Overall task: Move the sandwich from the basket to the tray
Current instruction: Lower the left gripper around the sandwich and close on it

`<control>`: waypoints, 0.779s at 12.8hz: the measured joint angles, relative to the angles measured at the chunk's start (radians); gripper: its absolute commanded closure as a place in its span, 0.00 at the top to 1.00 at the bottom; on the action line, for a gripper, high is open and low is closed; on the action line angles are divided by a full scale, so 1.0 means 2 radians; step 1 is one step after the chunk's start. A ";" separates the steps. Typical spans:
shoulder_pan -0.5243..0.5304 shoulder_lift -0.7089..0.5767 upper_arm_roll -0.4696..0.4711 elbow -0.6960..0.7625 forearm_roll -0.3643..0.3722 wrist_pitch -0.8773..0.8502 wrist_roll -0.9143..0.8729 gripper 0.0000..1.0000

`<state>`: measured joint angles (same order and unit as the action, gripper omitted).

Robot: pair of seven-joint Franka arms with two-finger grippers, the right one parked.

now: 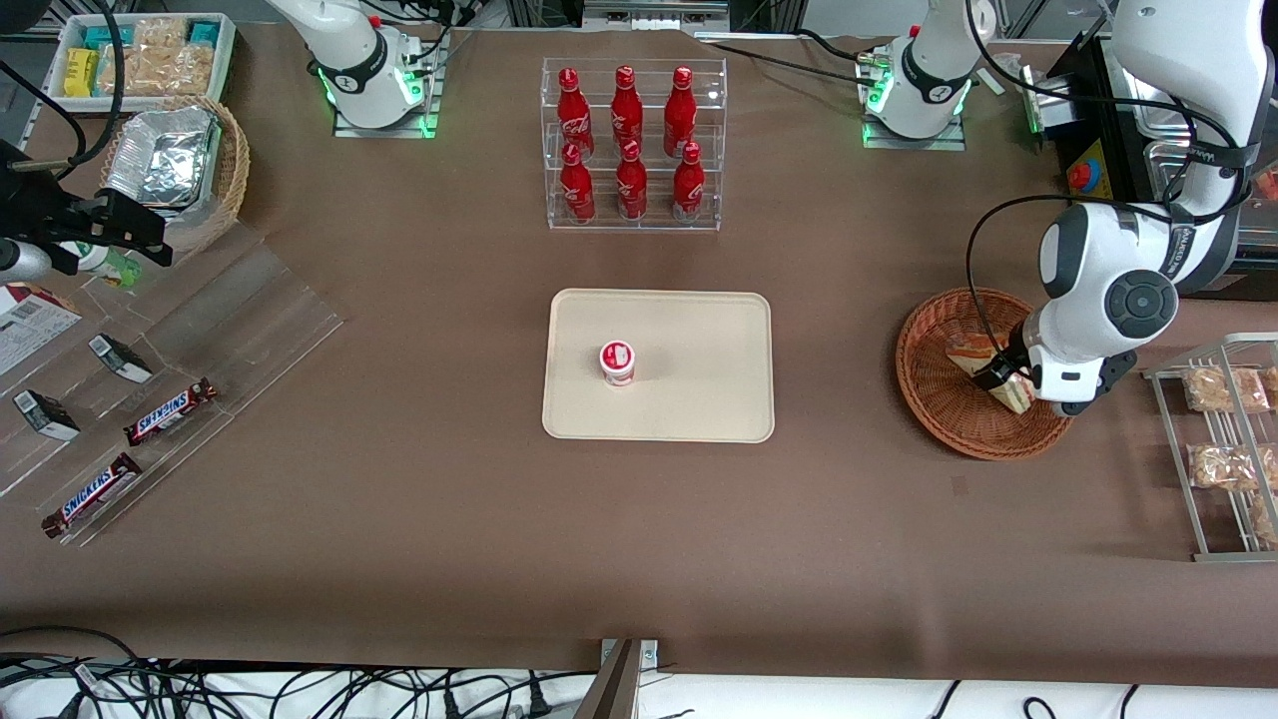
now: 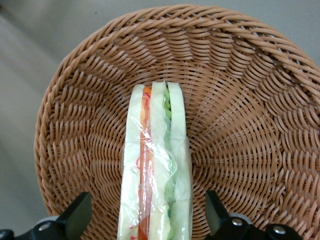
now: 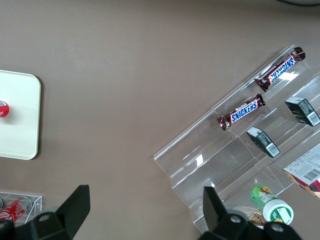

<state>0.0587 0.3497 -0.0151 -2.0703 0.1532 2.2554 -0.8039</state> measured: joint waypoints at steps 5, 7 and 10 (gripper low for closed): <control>-0.003 -0.002 -0.011 -0.001 0.000 -0.001 -0.011 1.00; -0.004 -0.004 -0.014 -0.001 0.000 -0.008 -0.016 0.99; -0.004 -0.008 -0.014 -0.001 0.013 -0.013 -0.016 0.99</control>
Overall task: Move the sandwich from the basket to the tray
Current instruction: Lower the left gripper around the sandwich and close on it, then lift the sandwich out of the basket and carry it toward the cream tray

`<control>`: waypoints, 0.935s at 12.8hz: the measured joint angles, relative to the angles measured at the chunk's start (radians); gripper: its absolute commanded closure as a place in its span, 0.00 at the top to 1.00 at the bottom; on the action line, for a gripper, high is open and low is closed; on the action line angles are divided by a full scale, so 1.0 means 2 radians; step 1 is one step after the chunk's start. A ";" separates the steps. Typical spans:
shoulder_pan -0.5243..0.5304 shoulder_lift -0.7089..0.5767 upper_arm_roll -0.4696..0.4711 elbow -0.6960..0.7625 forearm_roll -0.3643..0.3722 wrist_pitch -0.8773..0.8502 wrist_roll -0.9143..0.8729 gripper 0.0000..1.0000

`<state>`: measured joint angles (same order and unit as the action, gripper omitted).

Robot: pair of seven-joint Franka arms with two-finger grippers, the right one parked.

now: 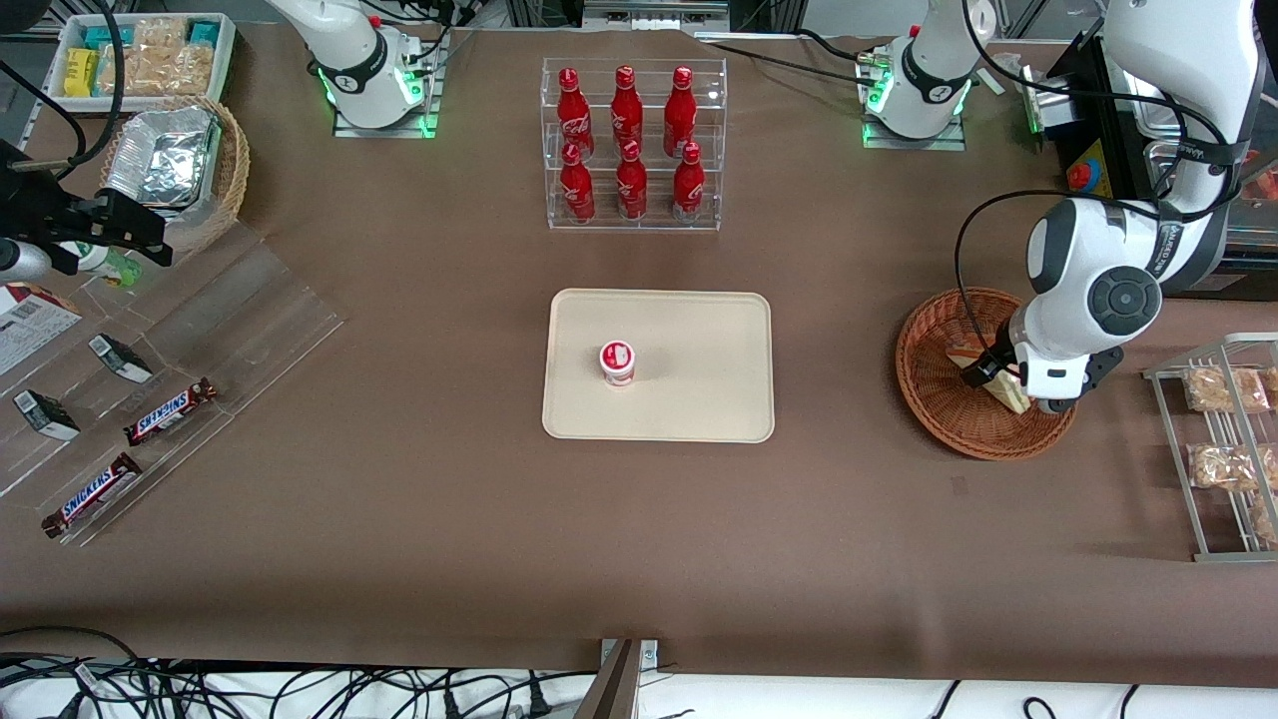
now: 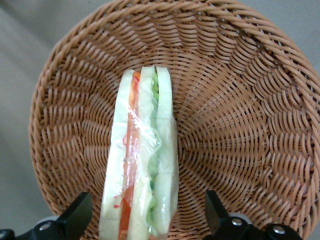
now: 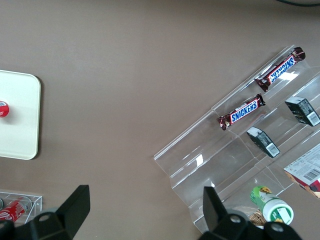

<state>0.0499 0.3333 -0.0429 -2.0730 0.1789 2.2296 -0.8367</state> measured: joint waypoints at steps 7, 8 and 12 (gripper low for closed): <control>0.001 0.000 0.001 0.000 0.010 0.000 -0.022 0.43; 0.001 0.000 0.001 0.000 0.010 0.000 -0.024 0.38; 0.001 0.000 0.001 0.000 0.010 0.000 -0.026 0.33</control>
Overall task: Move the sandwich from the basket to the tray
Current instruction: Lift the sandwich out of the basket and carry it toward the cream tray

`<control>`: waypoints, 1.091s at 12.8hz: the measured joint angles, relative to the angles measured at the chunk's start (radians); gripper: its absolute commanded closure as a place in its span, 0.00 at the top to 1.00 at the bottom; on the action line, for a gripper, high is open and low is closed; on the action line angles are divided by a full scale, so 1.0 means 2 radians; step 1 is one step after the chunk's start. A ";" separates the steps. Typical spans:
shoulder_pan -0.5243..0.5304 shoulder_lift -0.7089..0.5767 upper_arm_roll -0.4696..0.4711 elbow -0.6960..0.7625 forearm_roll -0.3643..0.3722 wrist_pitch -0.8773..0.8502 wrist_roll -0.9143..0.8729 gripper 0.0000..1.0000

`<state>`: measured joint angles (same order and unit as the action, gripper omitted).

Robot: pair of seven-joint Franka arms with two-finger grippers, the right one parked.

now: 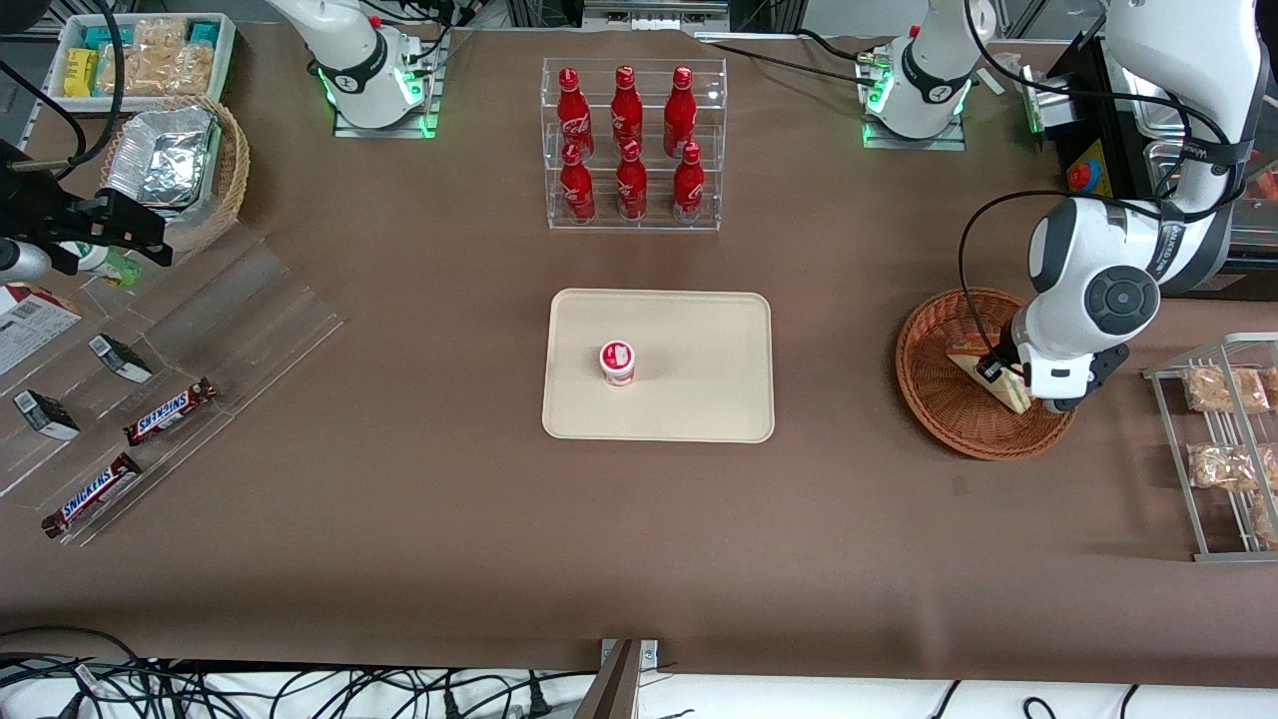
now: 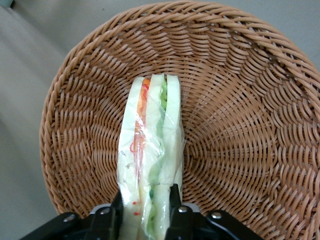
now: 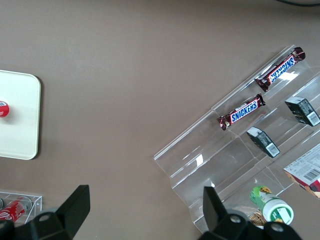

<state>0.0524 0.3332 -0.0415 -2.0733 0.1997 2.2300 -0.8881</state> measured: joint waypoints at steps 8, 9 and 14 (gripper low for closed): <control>-0.002 -0.008 -0.027 0.105 0.001 -0.147 0.078 0.34; -0.002 -0.011 -0.042 0.128 0.001 -0.178 0.092 0.34; -0.013 -0.013 -0.114 0.229 0.001 -0.295 0.139 0.34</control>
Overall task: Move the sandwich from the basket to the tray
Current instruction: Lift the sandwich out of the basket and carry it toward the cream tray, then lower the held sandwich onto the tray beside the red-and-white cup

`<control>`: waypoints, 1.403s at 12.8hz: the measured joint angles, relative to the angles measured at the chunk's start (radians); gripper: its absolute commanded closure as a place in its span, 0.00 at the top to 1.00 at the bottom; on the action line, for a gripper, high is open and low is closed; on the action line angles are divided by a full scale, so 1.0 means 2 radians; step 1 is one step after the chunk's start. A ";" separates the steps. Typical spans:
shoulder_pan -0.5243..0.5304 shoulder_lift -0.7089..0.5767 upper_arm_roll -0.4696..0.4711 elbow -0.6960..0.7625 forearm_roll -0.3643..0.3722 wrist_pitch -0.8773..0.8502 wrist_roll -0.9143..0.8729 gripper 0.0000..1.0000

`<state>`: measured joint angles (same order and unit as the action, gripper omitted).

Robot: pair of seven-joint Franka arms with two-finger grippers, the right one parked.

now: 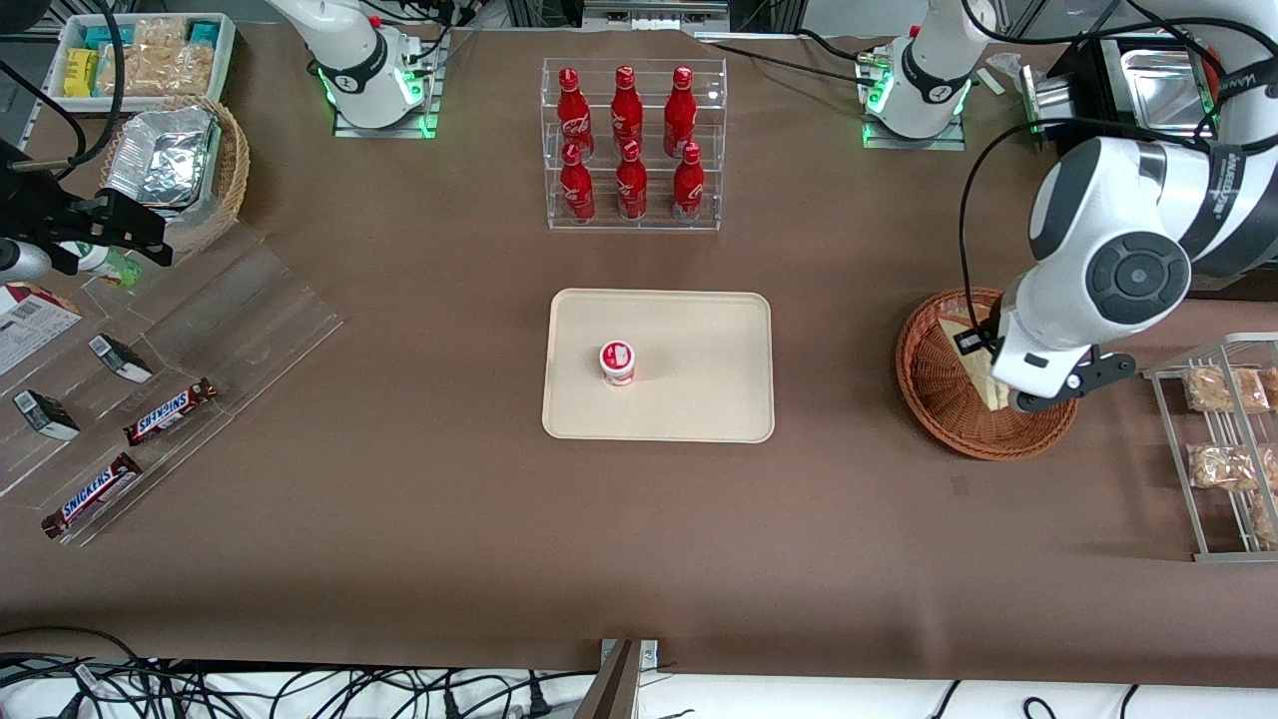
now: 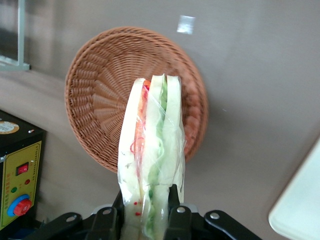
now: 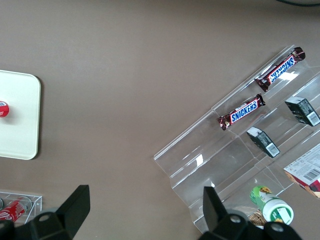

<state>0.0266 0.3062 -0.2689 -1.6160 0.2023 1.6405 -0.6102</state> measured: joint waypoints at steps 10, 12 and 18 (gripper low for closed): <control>-0.071 0.031 -0.088 0.019 -0.018 0.047 -0.024 0.35; -0.093 0.052 -0.088 0.020 -0.018 0.067 -0.042 0.35; -0.125 0.102 -0.088 0.019 0.004 0.135 -0.086 0.35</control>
<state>-0.2241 0.5094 -0.4445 -1.5781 0.2094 1.9107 -0.7827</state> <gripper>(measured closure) 0.648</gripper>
